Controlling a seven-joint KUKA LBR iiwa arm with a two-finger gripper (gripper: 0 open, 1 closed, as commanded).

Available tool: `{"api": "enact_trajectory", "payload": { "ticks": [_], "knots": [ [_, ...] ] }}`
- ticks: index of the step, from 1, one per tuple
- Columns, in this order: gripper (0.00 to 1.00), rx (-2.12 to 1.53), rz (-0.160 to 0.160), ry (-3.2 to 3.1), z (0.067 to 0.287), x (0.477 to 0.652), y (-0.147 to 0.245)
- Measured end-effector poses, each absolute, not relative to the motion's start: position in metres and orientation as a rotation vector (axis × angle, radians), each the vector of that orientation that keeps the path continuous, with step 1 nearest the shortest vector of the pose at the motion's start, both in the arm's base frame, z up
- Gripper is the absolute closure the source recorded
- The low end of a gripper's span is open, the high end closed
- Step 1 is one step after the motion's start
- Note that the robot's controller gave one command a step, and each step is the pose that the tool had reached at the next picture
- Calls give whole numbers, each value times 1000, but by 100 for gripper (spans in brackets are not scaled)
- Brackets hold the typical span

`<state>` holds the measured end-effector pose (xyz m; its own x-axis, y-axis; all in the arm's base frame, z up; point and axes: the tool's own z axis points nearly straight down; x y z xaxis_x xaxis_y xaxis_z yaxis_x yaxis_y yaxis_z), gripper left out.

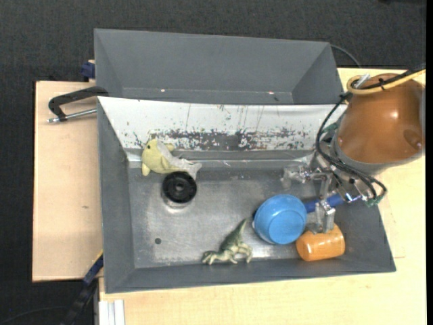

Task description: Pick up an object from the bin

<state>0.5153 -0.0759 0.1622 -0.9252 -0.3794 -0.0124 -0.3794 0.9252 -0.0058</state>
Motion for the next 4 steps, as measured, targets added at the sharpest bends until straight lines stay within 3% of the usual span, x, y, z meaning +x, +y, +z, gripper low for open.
{"api": "enact_trajectory", "payload": {
  "ticks": [1,2,3,4],
  "knots": [
    [0,-807,1,3036,83,556,-42],
    [0,-817,-5,3022,126,562,-56],
    [0,-981,-10,2983,82,553,-13],
    [100,-974,-8,2986,83,553,-14]
  ]
}}
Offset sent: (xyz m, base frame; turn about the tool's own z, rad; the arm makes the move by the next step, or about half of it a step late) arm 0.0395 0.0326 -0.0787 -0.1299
